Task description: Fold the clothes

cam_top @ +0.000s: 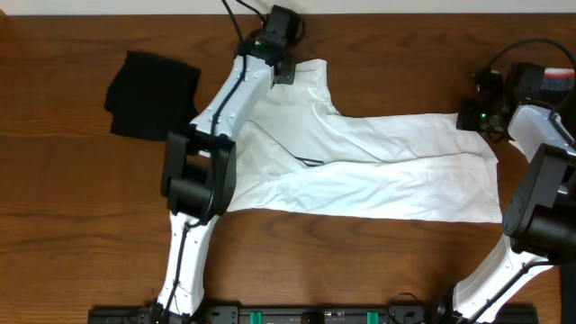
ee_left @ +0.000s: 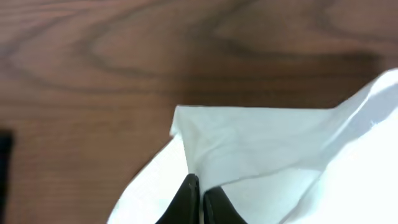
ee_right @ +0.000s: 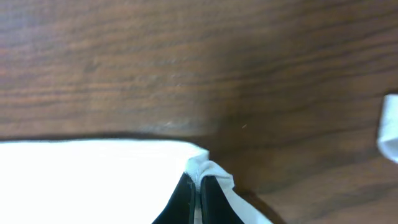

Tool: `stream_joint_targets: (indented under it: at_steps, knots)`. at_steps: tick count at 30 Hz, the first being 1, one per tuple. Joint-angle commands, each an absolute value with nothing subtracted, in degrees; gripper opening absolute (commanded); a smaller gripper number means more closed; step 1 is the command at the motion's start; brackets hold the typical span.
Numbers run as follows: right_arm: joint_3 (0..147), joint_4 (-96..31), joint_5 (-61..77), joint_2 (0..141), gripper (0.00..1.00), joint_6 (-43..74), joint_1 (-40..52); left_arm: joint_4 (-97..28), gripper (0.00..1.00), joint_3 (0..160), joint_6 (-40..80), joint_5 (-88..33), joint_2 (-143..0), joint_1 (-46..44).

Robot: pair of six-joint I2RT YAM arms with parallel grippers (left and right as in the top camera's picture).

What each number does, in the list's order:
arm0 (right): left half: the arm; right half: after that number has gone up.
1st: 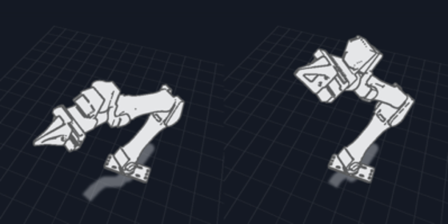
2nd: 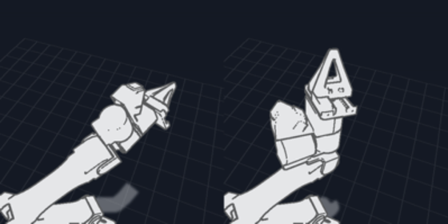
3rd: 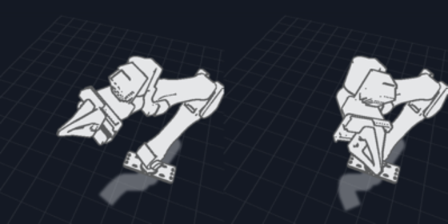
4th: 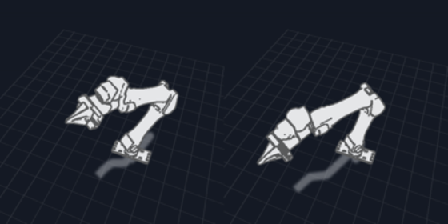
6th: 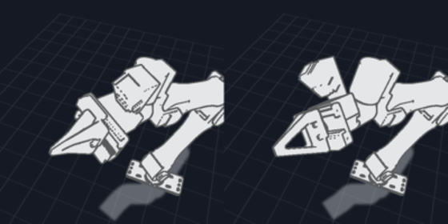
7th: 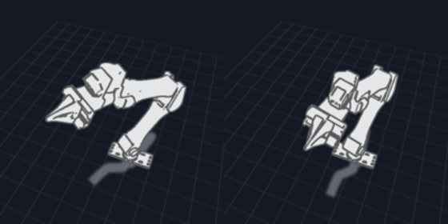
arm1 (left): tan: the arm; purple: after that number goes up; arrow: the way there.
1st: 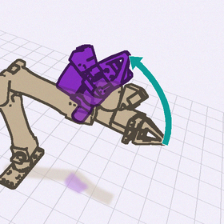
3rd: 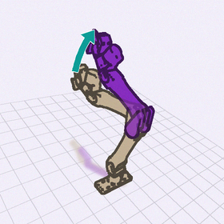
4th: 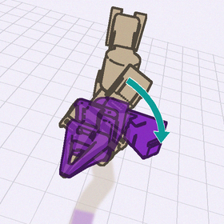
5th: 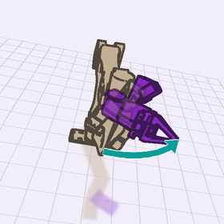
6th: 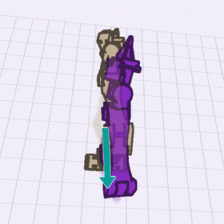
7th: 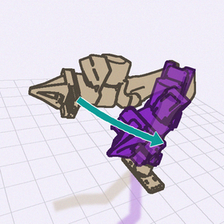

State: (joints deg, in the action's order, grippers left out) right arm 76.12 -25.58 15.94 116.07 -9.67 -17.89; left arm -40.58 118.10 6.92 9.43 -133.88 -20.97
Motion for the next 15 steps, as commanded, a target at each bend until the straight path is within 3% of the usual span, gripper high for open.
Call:
stream_joint_targets:
  at_steps: [1, 15]
  knots:
    - [76.07, -28.14, 16.71, 112.62, 0.01, -12.53, -18.44, -44.82, 0.06, 118.65, 10.09, 10.2, -128.2, -19.81]
    - [76.07, -46.89, 14.63, 104.9, 0.01, -12.51, -18.83, -74.26, 0.06, 118.65, 20.21, 7.51, -125.36, -19.86]
